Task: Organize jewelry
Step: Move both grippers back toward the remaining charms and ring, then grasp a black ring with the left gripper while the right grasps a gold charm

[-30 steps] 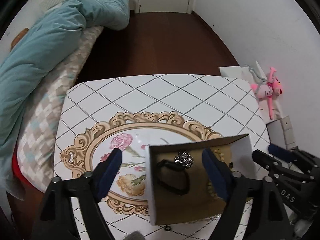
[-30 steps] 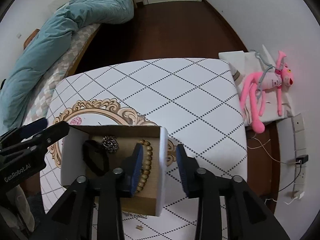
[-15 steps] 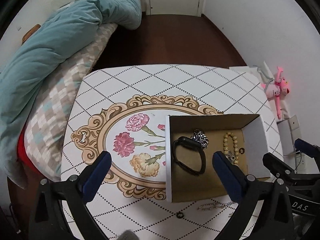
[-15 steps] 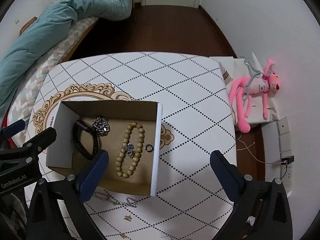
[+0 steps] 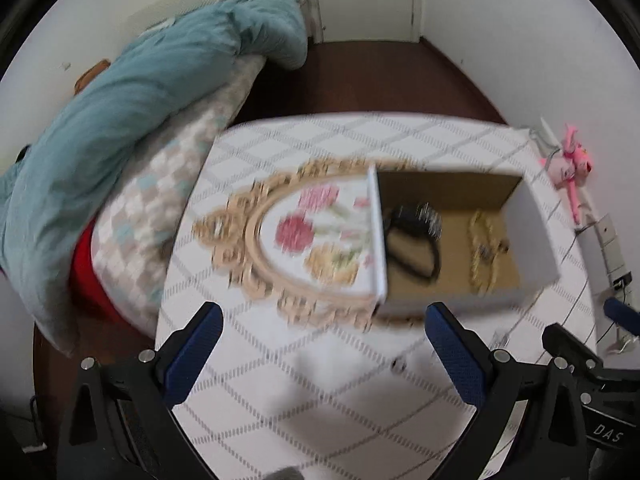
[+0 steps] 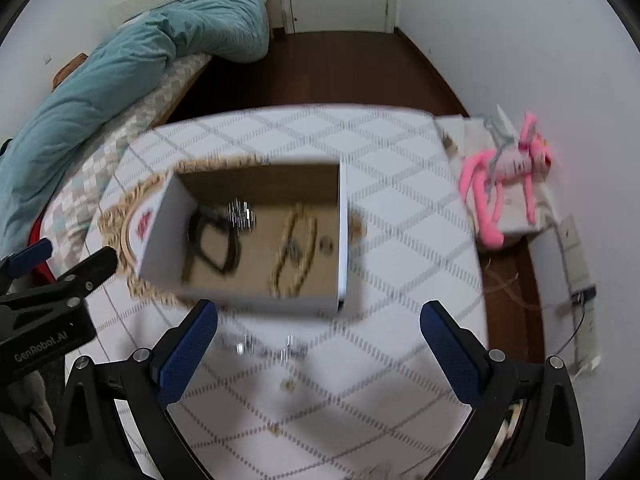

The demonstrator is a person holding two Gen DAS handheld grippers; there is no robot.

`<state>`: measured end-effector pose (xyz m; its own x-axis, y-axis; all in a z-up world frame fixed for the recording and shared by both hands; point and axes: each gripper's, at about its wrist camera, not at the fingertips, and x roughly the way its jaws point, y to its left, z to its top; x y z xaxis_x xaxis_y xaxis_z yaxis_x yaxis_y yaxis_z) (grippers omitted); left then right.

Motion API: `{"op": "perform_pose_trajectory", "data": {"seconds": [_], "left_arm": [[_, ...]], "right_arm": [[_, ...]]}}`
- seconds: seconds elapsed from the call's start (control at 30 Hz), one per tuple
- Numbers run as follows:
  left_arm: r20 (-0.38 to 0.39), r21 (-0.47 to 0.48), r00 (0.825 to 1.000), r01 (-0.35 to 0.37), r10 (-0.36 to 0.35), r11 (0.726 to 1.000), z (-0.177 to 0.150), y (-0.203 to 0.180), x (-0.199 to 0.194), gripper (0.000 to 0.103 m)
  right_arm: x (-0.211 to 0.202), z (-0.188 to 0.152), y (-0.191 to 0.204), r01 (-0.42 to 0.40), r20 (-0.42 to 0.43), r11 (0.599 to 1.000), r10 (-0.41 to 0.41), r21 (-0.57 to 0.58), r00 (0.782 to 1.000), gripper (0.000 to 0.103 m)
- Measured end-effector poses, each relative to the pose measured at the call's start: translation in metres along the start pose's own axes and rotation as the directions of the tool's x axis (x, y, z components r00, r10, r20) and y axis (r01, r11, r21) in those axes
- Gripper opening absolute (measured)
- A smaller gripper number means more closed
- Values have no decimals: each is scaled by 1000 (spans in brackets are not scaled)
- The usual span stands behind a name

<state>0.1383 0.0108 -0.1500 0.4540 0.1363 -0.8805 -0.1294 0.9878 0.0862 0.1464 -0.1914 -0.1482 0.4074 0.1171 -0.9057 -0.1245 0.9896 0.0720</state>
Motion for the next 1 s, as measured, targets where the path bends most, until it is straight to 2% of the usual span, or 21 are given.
{"op": "perform_pose_trajectory", "data": {"seconds": [0.17,0.23,0.3,0.4,0.43,0.6,0.67,0.7,0.73,1.0], "left_arm": [[-73,-9,997,-20,19,1000,-46,9,17,103],[-97,-3,995,-29,28,1000,-59,9,22,103],[-121,0,992,-30,30,1000,-72,11,28,103],[-141,7,989,-38,39,999,-87,12,34,103],[-145,8,989,-40,41,999,-90,12,36,103],[-154,13,987,-39,40,999,-96,11,39,103],[-158,7,987,-32,33,999,-97,10,39,103],[-158,7,987,-30,31,1000,-97,10,39,103],[-157,7,987,-28,29,1000,-96,10,39,103],[-142,9,990,11,-10,1000,-77,-9,51,103]], "right_arm": [[28,-61,1,-49,-77,998,53,51,996,99],[36,-79,1,-65,-92,996,70,65,993,83],[40,-94,5,-68,-89,996,74,66,993,73],[41,-105,11,-82,-68,996,85,46,994,67],[41,-107,14,-79,-62,996,81,30,995,62],[45,-112,33,-19,-37,998,16,-63,999,42],[45,-115,38,17,-20,996,-19,-92,1000,32],[45,-117,40,28,-12,995,-30,-99,999,17],[44,-118,39,26,-9,995,-27,-99,1000,9],[34,-101,11,-56,11,998,55,41,998,8]]}}
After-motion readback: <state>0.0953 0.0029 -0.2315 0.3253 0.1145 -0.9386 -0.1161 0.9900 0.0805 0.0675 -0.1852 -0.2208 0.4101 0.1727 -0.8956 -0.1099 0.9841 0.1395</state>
